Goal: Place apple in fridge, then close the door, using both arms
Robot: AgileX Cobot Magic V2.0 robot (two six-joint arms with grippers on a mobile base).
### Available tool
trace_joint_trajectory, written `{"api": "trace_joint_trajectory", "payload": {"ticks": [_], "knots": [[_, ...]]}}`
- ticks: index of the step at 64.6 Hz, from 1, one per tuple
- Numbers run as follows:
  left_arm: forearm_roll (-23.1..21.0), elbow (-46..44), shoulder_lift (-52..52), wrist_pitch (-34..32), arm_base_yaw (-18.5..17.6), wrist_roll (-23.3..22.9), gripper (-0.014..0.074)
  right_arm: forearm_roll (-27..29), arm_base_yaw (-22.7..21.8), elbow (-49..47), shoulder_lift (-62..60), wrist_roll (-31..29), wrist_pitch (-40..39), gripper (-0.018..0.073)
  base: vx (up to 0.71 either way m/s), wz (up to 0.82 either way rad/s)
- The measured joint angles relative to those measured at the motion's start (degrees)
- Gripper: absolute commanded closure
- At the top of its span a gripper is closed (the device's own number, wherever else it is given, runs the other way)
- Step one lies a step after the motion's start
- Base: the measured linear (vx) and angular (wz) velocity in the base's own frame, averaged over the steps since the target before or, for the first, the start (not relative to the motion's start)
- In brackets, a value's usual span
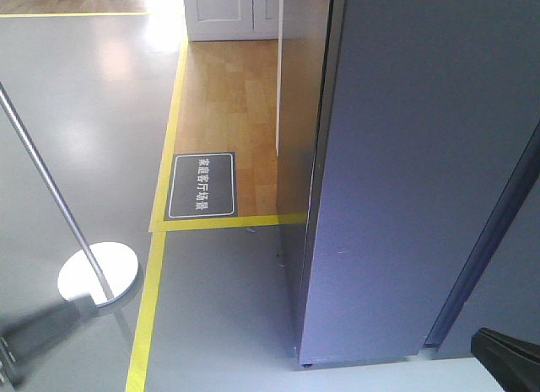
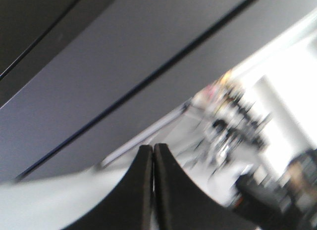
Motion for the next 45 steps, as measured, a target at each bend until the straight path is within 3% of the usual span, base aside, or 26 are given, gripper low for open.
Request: {"api": "trace_joint_trajectory", "payload": {"ticks": [15,21,30,45], "knots": [[-32.8,0.0,0.0,0.4,0.0,0.0,0.0603,0.0,0.0,0.0,0.0,0.0,0.0,0.0565,0.00,0.00],[-41.7,0.0,0.0,0.7,0.0,0.0,0.0603,0.0,0.0,0.0,0.0,0.0,0.0,0.0565,0.00,0.00],[-46.1,0.0,0.0,1.5,0.0,0.0,0.0603,0.0,0.0,0.0,0.0,0.0,0.1,0.0565,0.00,0.00],[-46.8,0.0,0.0,2.9,-0.1,1.2,0.0603,0.0,0.0,0.0,0.0,0.0,0.4,0.0565,0.00,0.00]]}}
